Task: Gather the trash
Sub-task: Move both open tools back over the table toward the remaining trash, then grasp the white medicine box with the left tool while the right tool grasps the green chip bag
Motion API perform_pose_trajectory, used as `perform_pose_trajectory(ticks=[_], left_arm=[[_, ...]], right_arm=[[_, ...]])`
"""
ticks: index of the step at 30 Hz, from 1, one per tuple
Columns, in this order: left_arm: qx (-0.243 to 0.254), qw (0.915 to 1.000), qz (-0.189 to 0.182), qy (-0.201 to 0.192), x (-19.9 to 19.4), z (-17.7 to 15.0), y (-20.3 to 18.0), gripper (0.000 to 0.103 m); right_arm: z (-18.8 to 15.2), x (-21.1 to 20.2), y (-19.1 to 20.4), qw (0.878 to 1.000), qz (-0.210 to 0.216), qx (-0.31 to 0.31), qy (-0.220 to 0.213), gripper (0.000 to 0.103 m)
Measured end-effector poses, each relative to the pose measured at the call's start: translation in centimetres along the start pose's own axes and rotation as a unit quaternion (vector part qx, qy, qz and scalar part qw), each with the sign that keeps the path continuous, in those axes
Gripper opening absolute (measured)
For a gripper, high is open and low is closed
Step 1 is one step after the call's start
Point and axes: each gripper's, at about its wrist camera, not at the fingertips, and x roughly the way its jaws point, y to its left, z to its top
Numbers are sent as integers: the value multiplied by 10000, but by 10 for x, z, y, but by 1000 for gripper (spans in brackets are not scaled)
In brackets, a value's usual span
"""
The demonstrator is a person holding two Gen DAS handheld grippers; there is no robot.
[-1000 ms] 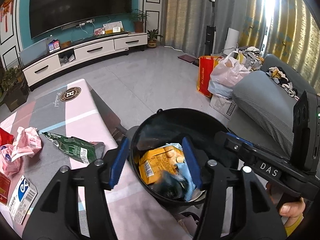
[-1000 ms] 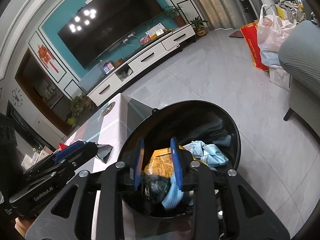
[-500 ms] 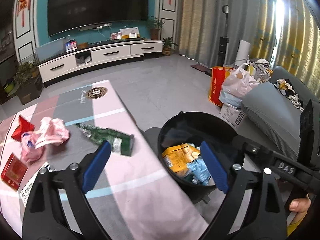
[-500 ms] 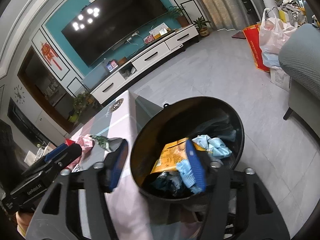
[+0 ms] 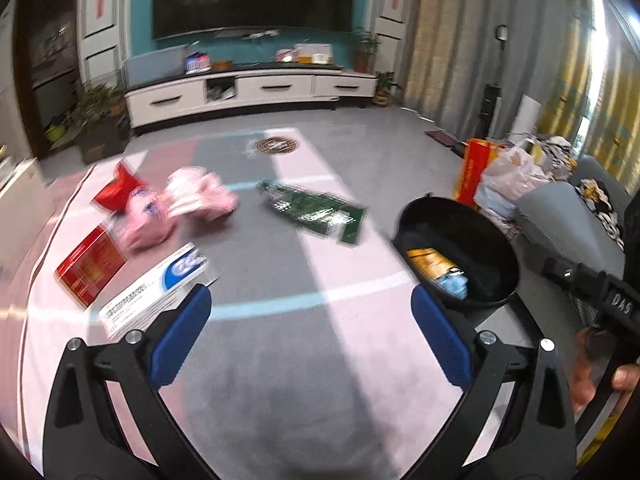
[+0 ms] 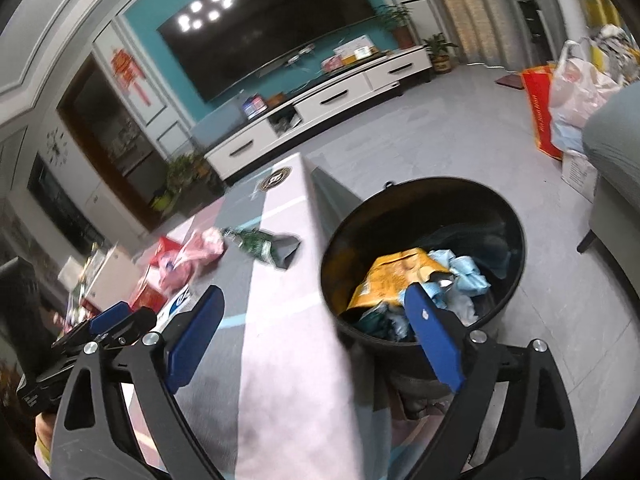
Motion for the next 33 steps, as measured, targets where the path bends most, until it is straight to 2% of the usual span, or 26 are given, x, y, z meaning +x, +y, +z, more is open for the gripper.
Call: perform_pose_trajectory(ticks=[6,10,17,20,25,30,33], left_arm=[[-466,9981,375,120,-19,-32,69,100],[-742,9944,660,362,-27,-63,116,100],[-1077,9899,730,561,-32,-92,156,100],[-968,9918,658,508,-28,-86,160,100],[-508,9967,385,504,-4,-59,155,100],[-39,9975,130,687,36,-24,153,100],[205,9965,19,806,54,-12,149,100]], right_arm=[[-12,10,31,9984,127,-455,302,90],[-18,22,50,9960,122,-750,477,90],[-29,55,76,9902,81,-1129,818,90],[-27,71,86,9879,45,-1263,896,90],[-11,102,100,9832,-11,-1572,930,90],[16,141,109,9733,-276,-2131,806,90],[30,164,108,9684,-374,-2304,876,90]])
